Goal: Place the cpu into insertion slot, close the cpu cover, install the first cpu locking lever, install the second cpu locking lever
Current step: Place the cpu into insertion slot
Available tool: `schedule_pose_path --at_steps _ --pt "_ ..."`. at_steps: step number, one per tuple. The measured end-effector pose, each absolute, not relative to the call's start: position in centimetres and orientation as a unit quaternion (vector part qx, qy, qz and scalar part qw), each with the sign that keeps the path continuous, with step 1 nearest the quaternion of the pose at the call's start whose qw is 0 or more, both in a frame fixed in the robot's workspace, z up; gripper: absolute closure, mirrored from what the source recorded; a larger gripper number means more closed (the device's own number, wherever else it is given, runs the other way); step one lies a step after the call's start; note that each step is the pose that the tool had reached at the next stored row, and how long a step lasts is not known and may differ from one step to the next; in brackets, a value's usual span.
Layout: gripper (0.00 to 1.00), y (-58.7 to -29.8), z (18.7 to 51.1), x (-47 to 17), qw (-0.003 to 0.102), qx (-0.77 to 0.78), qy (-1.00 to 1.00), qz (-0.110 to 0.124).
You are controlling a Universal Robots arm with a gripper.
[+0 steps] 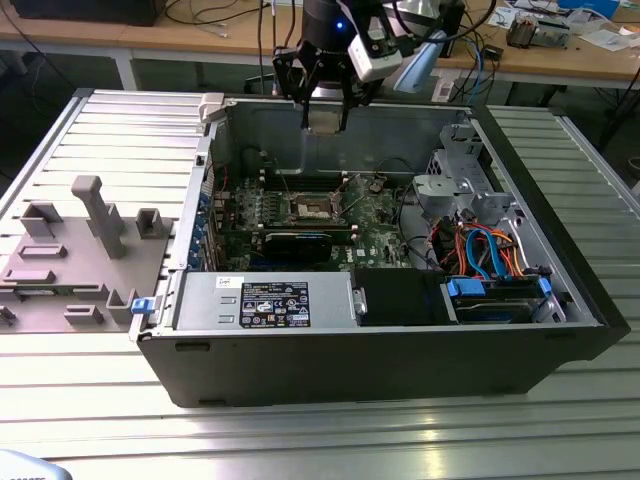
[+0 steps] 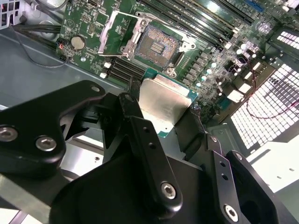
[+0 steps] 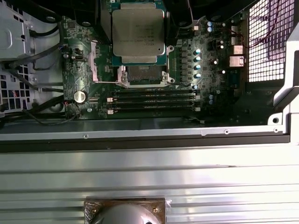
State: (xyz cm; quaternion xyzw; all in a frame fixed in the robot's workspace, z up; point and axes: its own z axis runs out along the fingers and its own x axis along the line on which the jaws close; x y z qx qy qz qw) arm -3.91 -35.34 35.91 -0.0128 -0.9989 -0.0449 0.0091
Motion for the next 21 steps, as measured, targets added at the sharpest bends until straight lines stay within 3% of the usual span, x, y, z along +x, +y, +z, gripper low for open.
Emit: schedule_pose_path --at_steps 21 --pt "0.45 -35.34 35.19 -3.91 0.009 -0.013 -0.999 -0.045"
